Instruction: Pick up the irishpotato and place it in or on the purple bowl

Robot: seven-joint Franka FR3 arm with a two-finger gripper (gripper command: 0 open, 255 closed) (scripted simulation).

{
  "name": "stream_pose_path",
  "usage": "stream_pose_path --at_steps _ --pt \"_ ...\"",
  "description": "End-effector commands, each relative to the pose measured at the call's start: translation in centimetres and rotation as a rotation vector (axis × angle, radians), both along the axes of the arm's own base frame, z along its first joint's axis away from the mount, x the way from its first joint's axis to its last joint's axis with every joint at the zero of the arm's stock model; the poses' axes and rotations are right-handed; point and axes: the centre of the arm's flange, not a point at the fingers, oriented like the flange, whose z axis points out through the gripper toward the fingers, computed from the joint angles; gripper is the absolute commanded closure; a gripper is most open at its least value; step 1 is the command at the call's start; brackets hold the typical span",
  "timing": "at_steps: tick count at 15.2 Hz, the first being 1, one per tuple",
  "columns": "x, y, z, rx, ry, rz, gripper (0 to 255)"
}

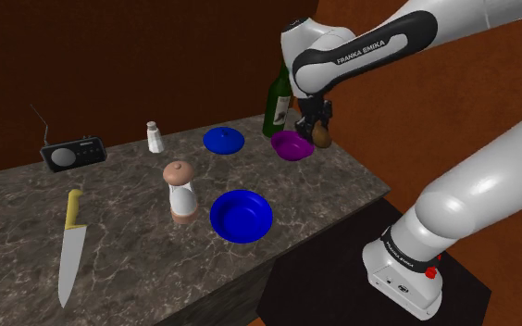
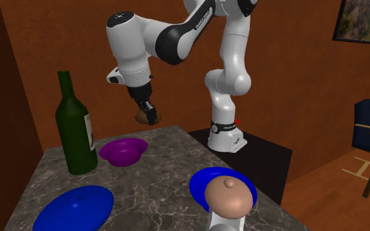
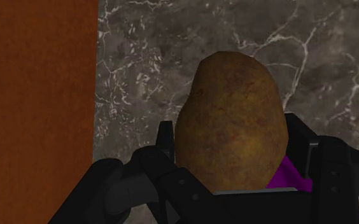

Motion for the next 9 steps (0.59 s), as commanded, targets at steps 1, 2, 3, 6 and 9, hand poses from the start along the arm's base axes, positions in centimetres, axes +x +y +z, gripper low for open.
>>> stream_pose_path --at_steps 1,2,3,6,9 --pt "2.7 -0.4 0.1 0.0 0.0 0.0 255" --pt "4.0 -0.6 0.1 0.0 0.0 0.0 255" --pt "5.3 -0.8 0.1 0.0 0.0 0.0 255" --pt "10.1 -1.4 0.1 0.0 0.0 0.0 255" --pt "10.1 -1.4 -1.5 0.0 0.0 0.0 255"
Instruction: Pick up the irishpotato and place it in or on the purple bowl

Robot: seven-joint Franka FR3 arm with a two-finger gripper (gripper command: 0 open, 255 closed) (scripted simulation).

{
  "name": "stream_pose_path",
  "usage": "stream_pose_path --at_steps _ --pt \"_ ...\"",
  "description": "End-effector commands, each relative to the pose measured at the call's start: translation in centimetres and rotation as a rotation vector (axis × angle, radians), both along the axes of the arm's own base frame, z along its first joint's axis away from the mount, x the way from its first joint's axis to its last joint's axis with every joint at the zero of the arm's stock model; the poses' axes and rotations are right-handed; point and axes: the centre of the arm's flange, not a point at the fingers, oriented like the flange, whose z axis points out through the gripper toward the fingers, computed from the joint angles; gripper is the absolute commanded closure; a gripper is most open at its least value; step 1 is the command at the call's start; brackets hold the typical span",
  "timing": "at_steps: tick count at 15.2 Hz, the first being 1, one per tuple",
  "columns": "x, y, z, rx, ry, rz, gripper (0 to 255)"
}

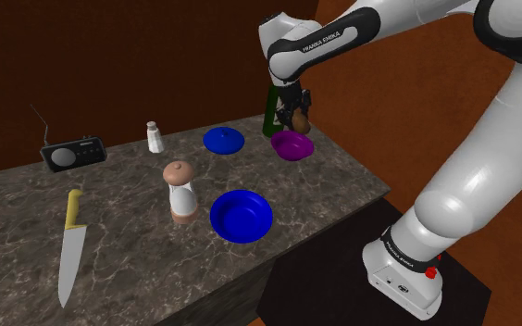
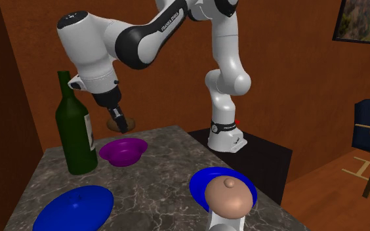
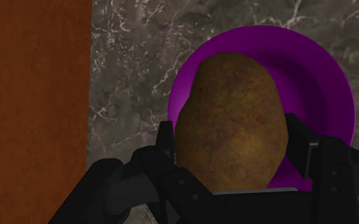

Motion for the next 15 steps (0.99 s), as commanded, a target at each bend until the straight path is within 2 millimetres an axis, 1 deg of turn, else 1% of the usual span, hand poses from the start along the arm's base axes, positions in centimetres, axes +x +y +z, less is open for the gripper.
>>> stream_pose_path --at_steps 1,10,15 --pt "0.3 -0.1 -1.0 0.0 0.0 0.0 255" --pt "0.3 -0.1 -5.7 0.0 0.0 0.0 255" --pt "0.3 -0.1 -5.9 0.0 0.0 0.0 255"
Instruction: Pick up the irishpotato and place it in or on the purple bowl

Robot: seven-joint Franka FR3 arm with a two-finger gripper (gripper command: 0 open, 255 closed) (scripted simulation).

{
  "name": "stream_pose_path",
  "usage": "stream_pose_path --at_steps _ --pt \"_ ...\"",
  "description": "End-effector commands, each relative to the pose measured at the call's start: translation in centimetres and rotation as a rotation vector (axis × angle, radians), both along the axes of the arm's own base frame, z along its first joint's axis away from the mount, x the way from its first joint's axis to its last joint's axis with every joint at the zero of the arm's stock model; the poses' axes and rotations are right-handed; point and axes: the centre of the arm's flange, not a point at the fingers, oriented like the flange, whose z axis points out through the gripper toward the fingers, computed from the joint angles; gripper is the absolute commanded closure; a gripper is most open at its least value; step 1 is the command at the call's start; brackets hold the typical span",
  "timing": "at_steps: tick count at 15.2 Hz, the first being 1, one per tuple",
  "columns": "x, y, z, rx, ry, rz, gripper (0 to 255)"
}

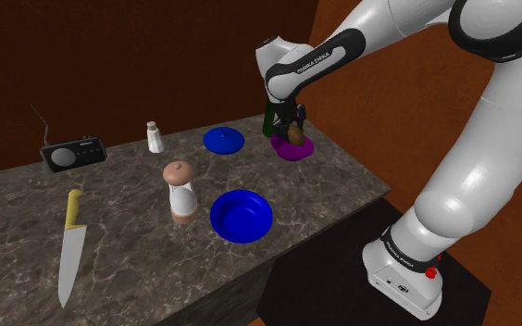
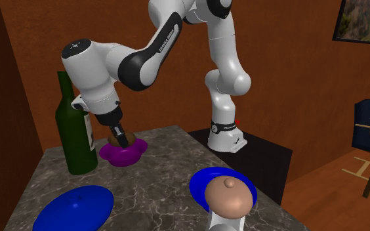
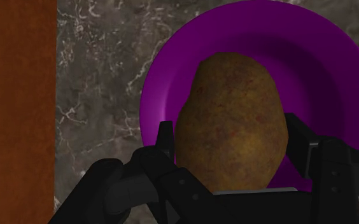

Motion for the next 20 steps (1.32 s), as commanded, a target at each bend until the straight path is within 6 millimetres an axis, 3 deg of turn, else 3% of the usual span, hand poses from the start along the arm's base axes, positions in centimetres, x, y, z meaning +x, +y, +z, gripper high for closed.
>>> stream_pose_path --at_steps 1,3,4,9,13,20 --pt "0.0 0.0 -0.1 0.0 0.001 0.0 255" --pt "0.0 0.0 -0.1 0.0 0.001 0.0 255" --pt "0.0 0.0 -0.1 0.0 0.001 0.0 0" --pt "0.0 0.0 -0.1 0.0 0.001 0.0 0" --pt "1.5 1.6 4.4 0.0 0.001 0.0 0" --pt "1.5 1.6 4.4 0.0 0.001 0.0 0"
